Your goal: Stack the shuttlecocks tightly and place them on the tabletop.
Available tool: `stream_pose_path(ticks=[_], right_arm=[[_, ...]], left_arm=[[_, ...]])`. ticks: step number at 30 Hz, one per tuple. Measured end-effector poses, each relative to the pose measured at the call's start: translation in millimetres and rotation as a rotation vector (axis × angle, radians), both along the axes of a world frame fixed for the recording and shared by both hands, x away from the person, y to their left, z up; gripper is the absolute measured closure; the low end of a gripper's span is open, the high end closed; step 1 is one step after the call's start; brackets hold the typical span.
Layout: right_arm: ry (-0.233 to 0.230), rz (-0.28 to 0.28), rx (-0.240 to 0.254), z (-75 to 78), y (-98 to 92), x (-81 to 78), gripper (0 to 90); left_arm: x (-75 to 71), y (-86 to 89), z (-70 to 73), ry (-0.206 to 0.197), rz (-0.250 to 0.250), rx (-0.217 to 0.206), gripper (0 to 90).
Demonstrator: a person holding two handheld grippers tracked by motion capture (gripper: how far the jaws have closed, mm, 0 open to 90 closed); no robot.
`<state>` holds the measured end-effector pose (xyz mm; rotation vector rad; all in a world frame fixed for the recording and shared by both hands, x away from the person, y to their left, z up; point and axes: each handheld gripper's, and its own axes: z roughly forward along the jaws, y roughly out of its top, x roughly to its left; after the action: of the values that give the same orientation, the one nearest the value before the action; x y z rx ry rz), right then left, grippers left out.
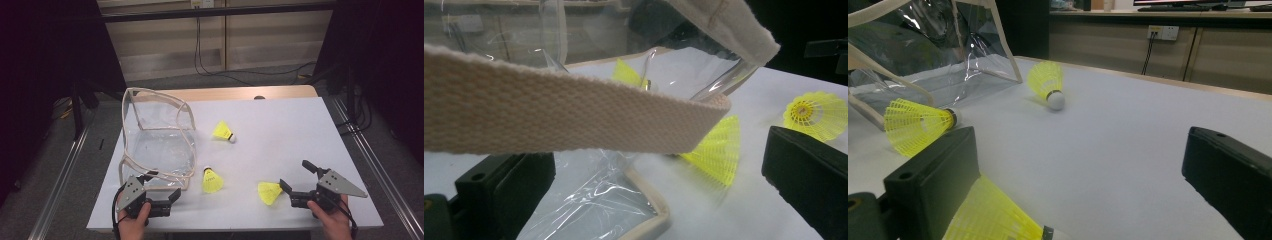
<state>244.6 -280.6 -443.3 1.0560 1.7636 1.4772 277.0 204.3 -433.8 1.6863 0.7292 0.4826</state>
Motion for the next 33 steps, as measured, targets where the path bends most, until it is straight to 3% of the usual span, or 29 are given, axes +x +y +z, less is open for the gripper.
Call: stream_pose_path(ticks=[15,19,23,26,33], right_arm=[[-0.013,-0.001,0.002,1.8,-1.2,0.0,1.4],[-0.016,-0.002,-0.003,2.3,-2.2,0.0,1.4],[-0.018,-0.001,0.0,2.5,-2.2,-0.5,1.4],[-0.017,0.006,-0.004,2.6,-1.9,-0.4,1.5],[-0.015,0.01,-0.006,2.5,-0.5,0.1,1.7]], left_arm=[[-4.1,-8.5,-0.4,0.011,-0.04,0.009,0.8],[-7.8,-12.3,-0.7,0.027,-0.047,-0.003,0.9],[-12.2,-17.6,-0.7,0.031,-0.075,0.027,0.8],[-13.4,-20.4,-1.7,0.053,-0.099,0.011,0.8],[-14.0,-25.9,-3.7,0.073,-0.116,0.024,1.3]])
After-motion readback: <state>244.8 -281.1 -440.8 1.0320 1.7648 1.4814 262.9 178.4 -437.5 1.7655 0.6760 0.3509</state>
